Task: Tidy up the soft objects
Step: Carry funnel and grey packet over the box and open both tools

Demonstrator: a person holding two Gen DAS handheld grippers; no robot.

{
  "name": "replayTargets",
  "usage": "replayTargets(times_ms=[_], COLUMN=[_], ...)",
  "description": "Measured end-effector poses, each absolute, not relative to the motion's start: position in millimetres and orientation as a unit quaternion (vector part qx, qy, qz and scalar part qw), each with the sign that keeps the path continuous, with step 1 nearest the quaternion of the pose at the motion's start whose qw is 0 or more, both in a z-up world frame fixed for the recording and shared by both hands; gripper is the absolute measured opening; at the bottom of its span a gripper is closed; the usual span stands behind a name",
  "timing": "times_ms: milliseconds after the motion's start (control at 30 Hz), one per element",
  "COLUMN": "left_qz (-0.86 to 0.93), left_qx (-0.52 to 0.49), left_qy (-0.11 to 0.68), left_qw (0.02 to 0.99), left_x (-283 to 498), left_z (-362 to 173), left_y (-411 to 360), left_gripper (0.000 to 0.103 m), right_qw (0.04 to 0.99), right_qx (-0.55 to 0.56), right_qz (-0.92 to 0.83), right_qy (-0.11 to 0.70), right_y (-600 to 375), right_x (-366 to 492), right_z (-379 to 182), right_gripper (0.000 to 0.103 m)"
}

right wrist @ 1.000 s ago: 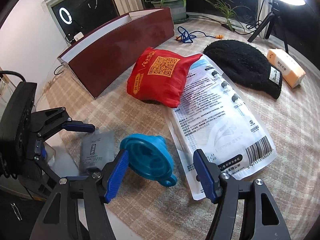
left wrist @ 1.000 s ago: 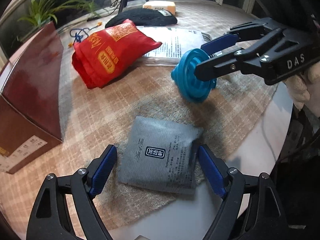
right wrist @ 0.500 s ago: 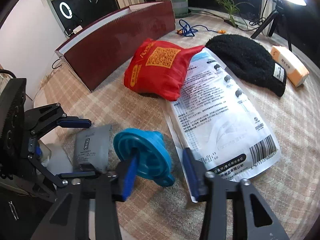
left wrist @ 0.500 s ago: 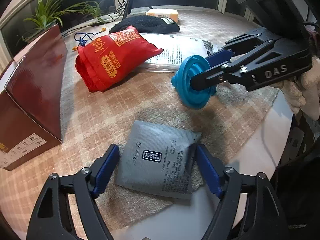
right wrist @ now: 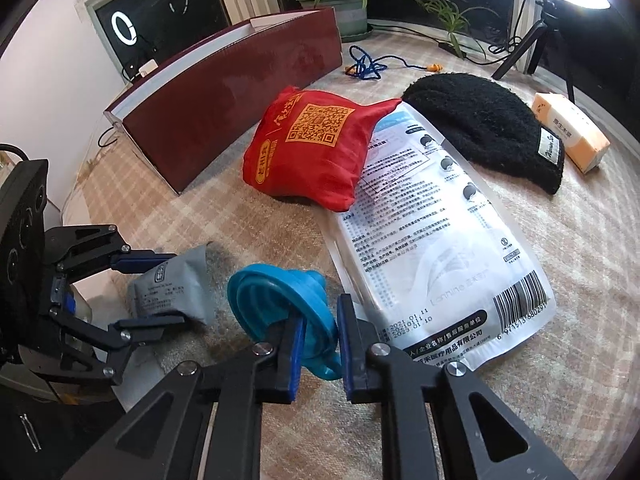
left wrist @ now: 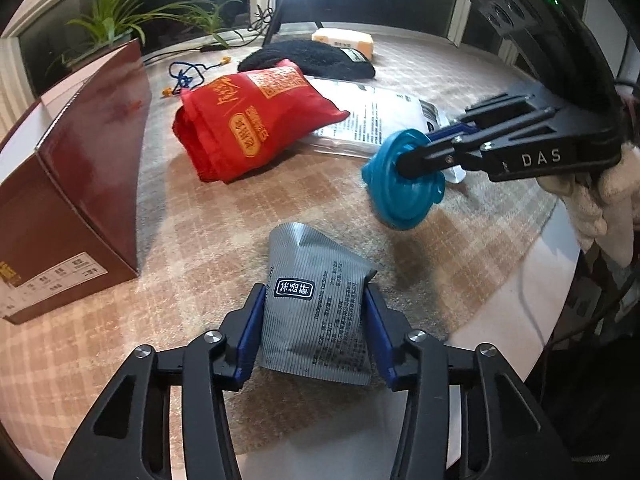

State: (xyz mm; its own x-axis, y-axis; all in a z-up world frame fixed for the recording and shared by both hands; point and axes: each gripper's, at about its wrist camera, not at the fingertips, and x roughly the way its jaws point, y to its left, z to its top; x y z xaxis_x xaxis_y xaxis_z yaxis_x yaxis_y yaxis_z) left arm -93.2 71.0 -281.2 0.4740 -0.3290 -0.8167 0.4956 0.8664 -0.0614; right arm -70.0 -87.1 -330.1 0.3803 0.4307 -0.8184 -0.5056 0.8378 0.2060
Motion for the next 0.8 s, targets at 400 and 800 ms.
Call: replayTargets(times_ms=[400,800], left_qz=[-0.240,-0.248], left_qx=[0.070,0.063], left_qy=[0.422,0.383], left_qw=[0.872,0.888], left_x=[-93.0,-95.3], left_z=[-255.2,-215.4], left_y=[81.8,87.0], left_gripper=[0.045,0.045], right_qw=[0.845,0.860], right_qx=[-0.029,-0.029], right_qz=[0.272,0.266], right_qy=[0.460,0.434], right_y=[-90.3,-94.4], right_x=[-72.9,-70.5], right_z=[-312.8,-277.4], right_gripper=[0.010,0.009])
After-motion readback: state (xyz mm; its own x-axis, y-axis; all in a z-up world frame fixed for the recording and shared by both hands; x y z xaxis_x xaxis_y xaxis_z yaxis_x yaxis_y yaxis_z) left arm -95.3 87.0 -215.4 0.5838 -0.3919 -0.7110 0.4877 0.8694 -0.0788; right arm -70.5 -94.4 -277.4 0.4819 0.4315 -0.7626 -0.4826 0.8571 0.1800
